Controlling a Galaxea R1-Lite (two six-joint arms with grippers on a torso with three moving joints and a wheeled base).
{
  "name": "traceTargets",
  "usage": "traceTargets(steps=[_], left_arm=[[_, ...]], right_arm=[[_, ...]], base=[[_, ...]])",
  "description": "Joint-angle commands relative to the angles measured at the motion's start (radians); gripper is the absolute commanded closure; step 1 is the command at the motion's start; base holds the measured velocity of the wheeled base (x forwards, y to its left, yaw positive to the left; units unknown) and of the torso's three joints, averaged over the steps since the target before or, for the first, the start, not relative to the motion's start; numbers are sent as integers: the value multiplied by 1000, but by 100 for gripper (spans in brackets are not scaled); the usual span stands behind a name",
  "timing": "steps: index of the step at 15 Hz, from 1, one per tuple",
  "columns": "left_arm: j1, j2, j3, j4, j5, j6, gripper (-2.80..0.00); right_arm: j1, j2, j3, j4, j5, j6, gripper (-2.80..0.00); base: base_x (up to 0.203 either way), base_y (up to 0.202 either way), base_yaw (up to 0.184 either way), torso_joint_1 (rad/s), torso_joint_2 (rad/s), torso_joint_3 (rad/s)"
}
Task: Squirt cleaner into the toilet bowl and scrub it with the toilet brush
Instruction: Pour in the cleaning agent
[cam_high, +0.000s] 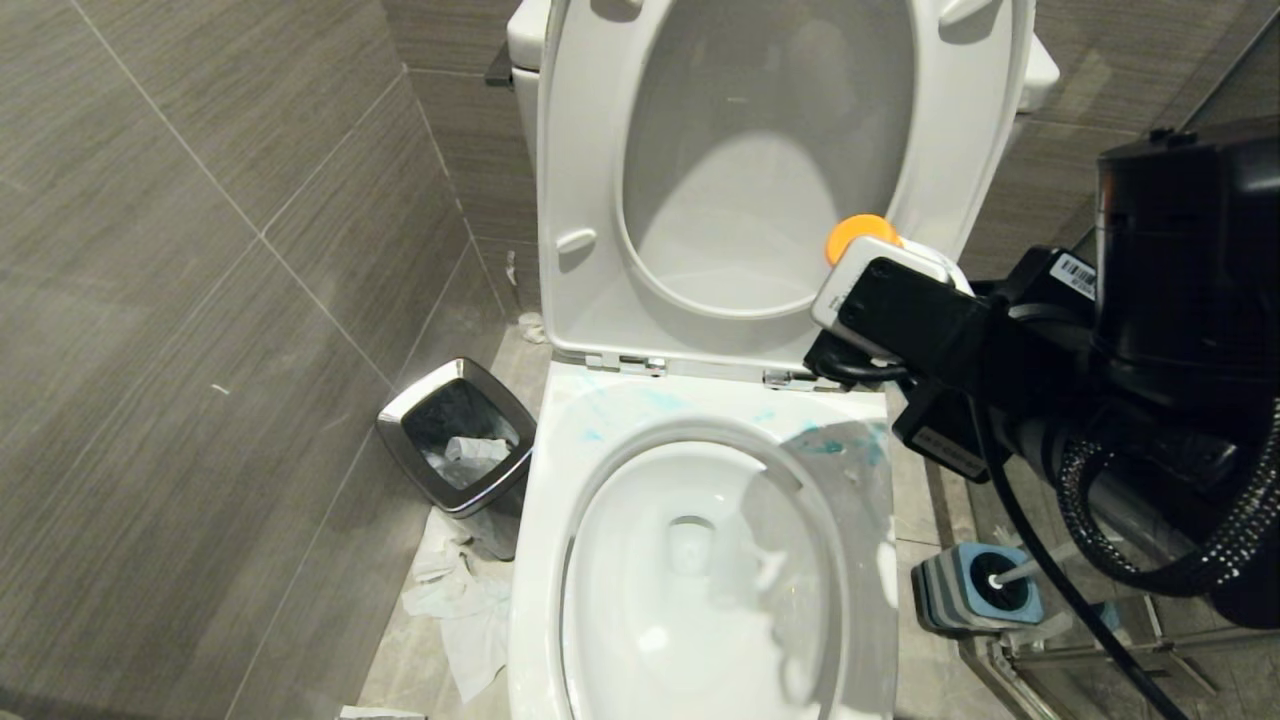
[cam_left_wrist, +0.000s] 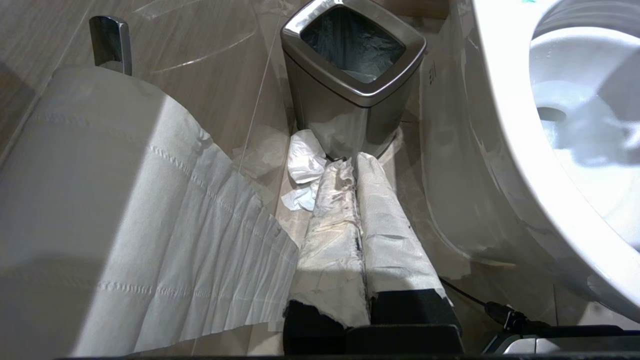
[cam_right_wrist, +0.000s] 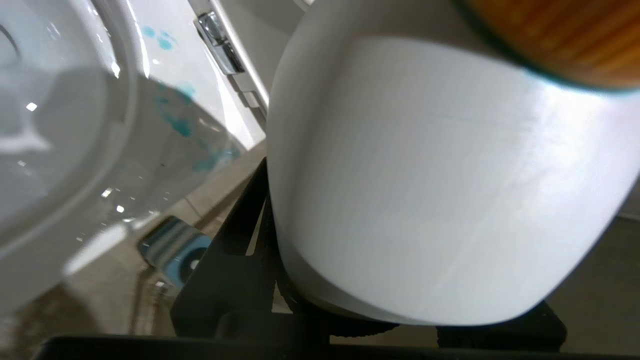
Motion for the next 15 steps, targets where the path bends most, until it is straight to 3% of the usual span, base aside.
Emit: traceTargets(steps=[1, 7, 10, 15], left_arm=[[1, 1, 2, 0, 0, 0, 0], [1, 1, 2, 0, 0, 0, 0], [1, 1, 2, 0, 0, 0, 0], [1, 1, 2, 0, 0, 0, 0]], right_arm=[[11, 20, -17, -3, -21, -104, 0], [67, 19, -14, 5, -89, -230, 0], [88, 19, -7, 7, -97, -247, 0], [89, 4, -7, 7, -114, -371, 0]], base=[[0, 0, 0, 0, 0, 0], [0, 0, 0, 0, 0, 0], [0, 0, 0, 0, 0, 0], [0, 0, 0, 0, 0, 0]])
